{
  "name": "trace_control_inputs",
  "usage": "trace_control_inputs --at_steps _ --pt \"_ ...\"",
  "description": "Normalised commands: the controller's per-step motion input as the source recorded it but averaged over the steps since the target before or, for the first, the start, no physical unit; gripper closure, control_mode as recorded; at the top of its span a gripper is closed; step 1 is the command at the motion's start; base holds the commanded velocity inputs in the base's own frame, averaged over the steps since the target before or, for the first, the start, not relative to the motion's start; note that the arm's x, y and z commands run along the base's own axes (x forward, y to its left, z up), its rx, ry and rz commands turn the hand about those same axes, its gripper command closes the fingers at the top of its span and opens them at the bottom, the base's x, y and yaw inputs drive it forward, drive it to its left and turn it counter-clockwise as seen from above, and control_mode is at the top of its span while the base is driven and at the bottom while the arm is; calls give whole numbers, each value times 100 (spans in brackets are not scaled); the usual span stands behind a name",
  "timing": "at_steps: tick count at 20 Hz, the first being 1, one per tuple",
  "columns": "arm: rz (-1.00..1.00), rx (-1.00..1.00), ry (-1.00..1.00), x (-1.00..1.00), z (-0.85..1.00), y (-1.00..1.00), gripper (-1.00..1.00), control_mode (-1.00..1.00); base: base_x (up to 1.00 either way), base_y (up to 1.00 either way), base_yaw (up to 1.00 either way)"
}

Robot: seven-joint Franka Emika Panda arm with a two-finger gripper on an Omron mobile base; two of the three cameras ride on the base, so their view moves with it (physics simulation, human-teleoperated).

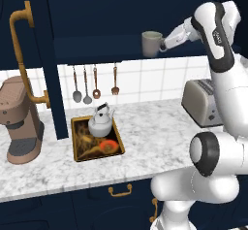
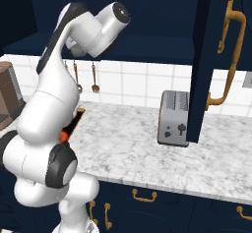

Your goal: Pick the kettle from the counter and place it on the tray. Then pick the mug from the cabinet and place it on the tray. Then close the cabinet doors.

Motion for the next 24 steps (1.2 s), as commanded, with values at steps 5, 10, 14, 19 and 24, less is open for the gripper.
trace_control_inputs --at_steps 5,10,14,19,24 --pt "28 -7 0 -100 -11 55 100 -100 0 0 0" --pt "17 0 -7 -60 -66 86 100 -100 0 0 0" --pt "3 9 0 0 -96 51 100 -100 0 0 0" --pt "1 9 0 16 -97 29 100 -100 0 0 0" --pt "14 4 4 29 -79 27 100 -100 0 0 0"
